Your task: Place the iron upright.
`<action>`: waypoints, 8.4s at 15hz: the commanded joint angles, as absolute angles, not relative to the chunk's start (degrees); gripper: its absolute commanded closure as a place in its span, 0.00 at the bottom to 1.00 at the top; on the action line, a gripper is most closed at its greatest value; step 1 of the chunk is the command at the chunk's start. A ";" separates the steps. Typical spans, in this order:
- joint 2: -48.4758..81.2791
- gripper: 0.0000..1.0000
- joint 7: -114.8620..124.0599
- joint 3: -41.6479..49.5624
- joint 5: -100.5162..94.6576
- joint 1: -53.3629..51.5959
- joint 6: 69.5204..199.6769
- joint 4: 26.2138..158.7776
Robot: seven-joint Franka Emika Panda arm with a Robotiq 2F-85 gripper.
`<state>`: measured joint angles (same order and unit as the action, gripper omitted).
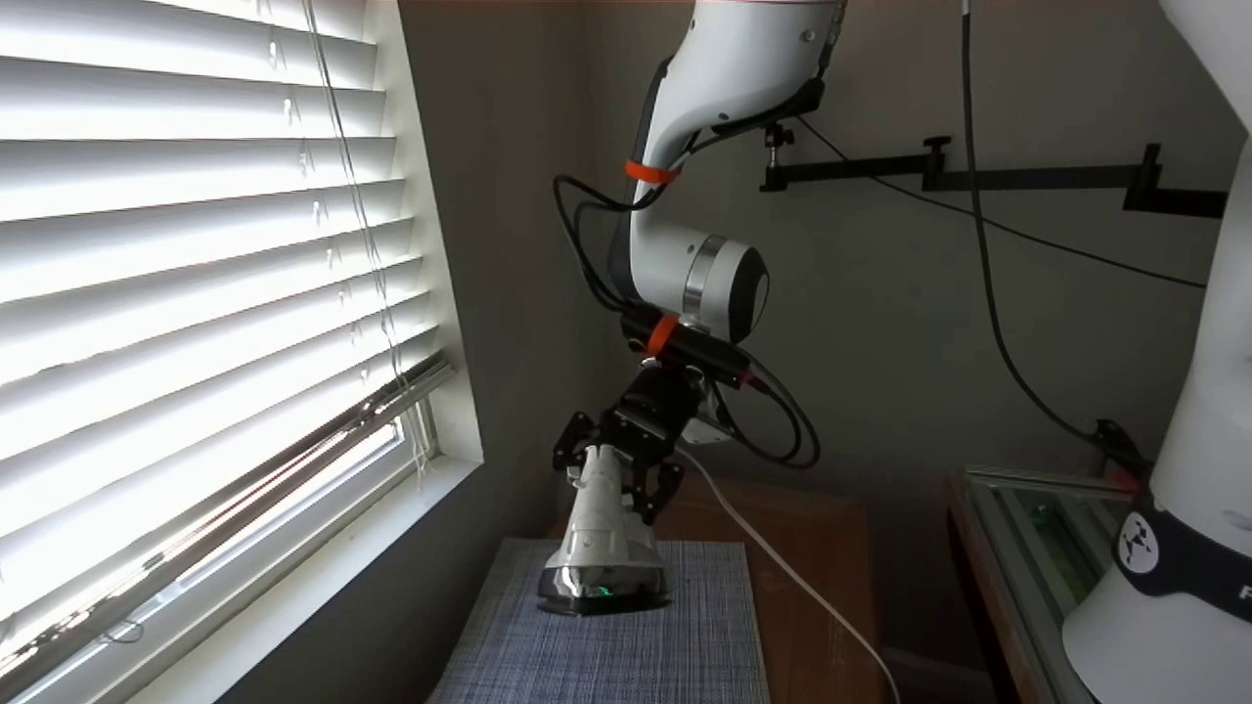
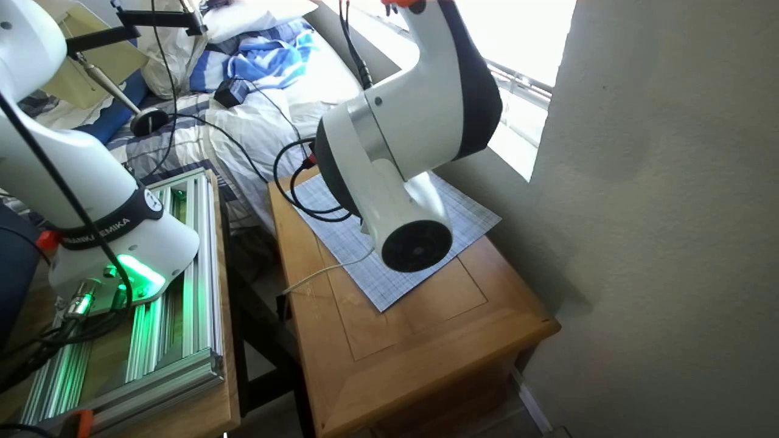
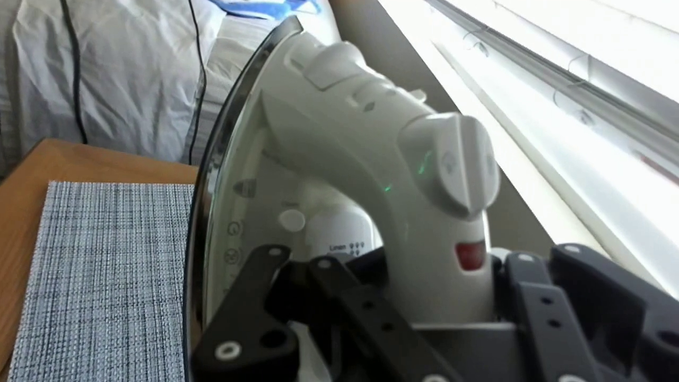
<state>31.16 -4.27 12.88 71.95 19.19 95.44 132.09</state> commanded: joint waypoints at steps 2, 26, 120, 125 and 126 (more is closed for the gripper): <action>36.65 1.00 1.44 12.87 77.62 20.43 88.98 128.89; 51.42 1.00 17.60 12.32 91.32 21.91 67.41 125.68; 67.65 0.14 -12.51 17.30 59.61 20.65 70.85 101.39; 65.91 0.00 -12.50 18.76 59.37 21.14 72.79 102.20; 65.31 0.00 -12.52 19.22 59.39 21.21 73.63 102.54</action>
<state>66.32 -12.84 18.53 60.33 20.18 70.88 102.66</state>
